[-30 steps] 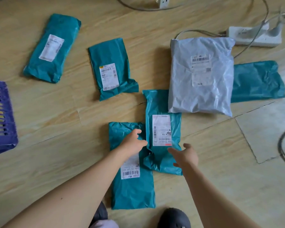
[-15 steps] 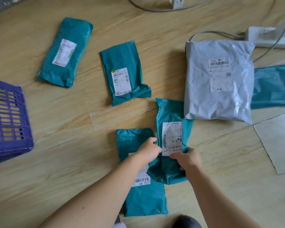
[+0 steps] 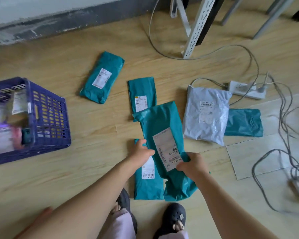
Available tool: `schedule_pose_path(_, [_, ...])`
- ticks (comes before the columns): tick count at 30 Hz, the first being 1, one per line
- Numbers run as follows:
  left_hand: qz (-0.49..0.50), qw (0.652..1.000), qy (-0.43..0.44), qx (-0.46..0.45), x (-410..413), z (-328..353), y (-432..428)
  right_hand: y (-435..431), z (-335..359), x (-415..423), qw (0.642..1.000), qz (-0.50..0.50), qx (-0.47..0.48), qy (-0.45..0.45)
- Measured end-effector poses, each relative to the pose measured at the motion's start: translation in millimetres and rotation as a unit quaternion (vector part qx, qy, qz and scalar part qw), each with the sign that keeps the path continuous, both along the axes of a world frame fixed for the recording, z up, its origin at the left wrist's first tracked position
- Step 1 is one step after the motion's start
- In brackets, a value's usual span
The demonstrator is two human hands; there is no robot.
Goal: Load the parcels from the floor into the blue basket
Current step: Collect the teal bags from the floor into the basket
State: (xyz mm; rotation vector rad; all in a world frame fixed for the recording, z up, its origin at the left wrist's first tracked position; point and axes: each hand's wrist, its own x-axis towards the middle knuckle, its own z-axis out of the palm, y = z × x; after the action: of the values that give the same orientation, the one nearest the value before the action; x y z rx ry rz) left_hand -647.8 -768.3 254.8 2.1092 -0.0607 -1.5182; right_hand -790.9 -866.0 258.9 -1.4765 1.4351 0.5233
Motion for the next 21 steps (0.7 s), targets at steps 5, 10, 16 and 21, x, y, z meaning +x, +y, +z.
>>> schedule_pose_path(5, [0.025, 0.997, -0.061, -0.031, 22.5, 80.2, 26.8, 6.5, 80.2, 34.3, 0.992, 0.093, -0.081, -0.02])
schedule_pose_path(10, [-0.064, 0.952, -0.293, -0.066, 48.8, 145.0, 76.9, 26.6, 147.3, 75.2, 0.966, 0.196, -0.164, -0.033])
schedule_pose_path(16, [-0.123, 0.854, -0.497, -0.095, 90.5, 205.4, 136.9, 78.6, 206.4, 139.3, 0.906, 0.328, -0.258, -0.069])
schedule_pose_path(21, [-0.209, 0.83, -0.514, -0.048, 141.5, 232.1, 183.0, 135.4, 232.8, 202.2, 0.869, 0.398, -0.277, -0.095])
